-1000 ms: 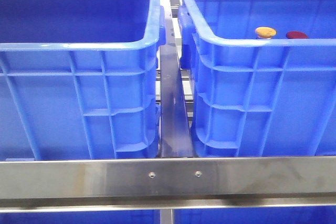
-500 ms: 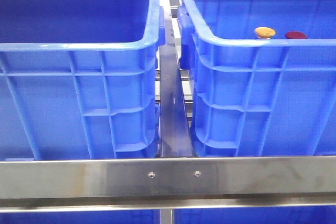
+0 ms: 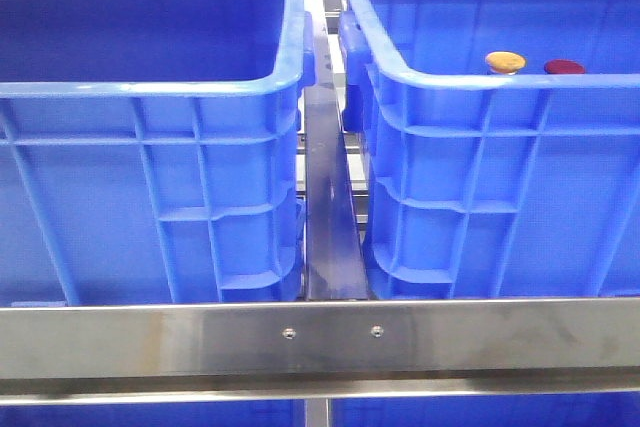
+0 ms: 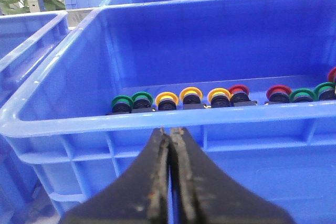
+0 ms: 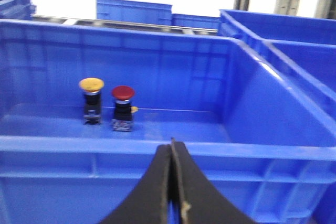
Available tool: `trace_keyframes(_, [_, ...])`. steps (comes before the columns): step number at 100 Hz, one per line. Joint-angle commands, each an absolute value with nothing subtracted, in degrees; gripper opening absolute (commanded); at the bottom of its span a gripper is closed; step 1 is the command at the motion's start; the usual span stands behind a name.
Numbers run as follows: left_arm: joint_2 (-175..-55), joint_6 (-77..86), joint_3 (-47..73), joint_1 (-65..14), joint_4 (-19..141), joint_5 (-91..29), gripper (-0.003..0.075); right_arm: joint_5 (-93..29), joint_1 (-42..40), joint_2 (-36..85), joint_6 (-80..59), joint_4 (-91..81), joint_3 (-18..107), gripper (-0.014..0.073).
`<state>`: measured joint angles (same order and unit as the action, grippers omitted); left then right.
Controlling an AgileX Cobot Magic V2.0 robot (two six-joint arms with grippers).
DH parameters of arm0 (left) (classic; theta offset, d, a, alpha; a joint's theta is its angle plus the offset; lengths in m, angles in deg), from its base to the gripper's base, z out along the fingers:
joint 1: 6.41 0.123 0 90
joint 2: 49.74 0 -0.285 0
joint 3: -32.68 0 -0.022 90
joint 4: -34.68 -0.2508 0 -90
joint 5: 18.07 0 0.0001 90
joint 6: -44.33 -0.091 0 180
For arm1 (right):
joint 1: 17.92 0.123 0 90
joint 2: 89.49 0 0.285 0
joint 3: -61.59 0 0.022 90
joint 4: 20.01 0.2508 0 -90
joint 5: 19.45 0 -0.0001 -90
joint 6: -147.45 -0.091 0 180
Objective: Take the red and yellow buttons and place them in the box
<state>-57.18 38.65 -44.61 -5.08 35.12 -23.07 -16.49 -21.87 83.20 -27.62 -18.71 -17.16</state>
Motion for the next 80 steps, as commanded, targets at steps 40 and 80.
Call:
trace_keyframes(40, [-55.5, 39.29, -47.58, -5.06, 35.09, -18.4, -0.002, -11.53, -20.44, 84.64, -30.53, -21.8, -16.4, -0.0069])
trace_keyframes(80, [-55.5, 39.29, -47.58, -5.06, 35.09, -18.4, -0.002, -12.95, -20.5, 84.64, -30.53, -21.8, -16.4, -0.0069])
